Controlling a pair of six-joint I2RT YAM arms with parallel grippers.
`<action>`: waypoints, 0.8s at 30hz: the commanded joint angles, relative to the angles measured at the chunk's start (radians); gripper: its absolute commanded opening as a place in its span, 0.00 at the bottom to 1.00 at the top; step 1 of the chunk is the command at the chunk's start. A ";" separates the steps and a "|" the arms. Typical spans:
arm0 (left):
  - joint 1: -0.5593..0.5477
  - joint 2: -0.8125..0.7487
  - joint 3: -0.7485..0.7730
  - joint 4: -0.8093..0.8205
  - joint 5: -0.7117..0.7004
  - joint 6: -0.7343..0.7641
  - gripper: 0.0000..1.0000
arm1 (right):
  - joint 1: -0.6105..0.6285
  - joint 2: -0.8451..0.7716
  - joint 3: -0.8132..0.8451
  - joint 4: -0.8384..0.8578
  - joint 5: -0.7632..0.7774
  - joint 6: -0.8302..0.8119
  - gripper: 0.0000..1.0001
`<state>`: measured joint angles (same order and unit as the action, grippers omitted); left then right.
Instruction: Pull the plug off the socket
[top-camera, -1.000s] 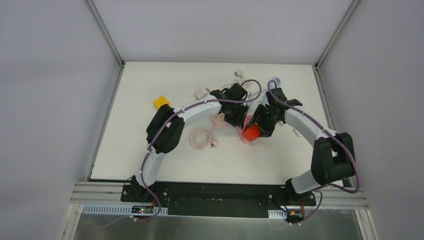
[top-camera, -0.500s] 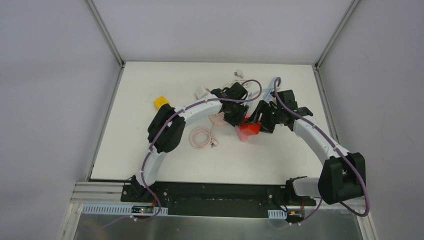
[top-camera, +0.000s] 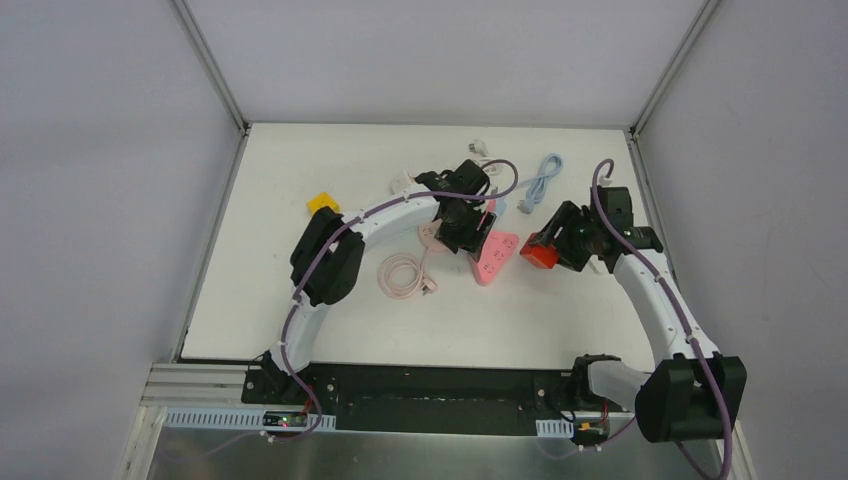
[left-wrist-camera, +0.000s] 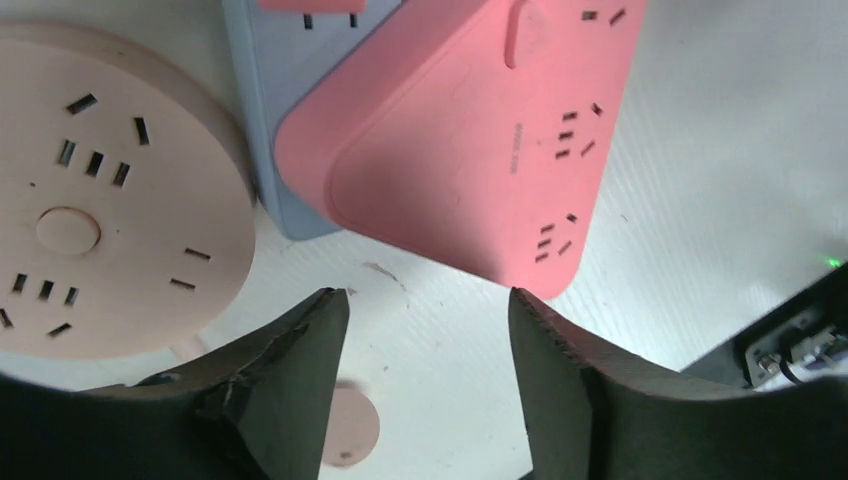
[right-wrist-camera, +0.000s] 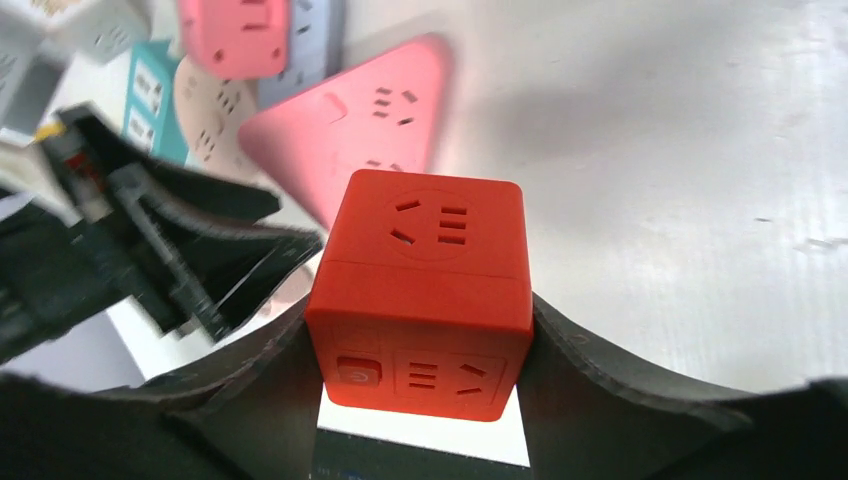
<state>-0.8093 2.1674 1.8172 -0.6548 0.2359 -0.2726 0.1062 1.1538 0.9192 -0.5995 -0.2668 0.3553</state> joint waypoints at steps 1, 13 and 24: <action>0.021 -0.128 0.037 -0.043 0.061 0.010 0.63 | -0.051 -0.049 -0.037 -0.050 0.141 0.084 0.00; 0.123 -0.370 -0.084 -0.013 -0.088 0.011 0.87 | -0.143 -0.119 -0.213 -0.008 0.137 0.172 0.02; 0.172 -0.434 -0.047 -0.071 -0.153 0.076 0.99 | -0.171 -0.205 -0.331 0.034 0.132 0.212 0.60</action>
<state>-0.6369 1.7687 1.7363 -0.6888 0.1226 -0.2340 -0.0536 0.9897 0.5949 -0.6006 -0.1364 0.5354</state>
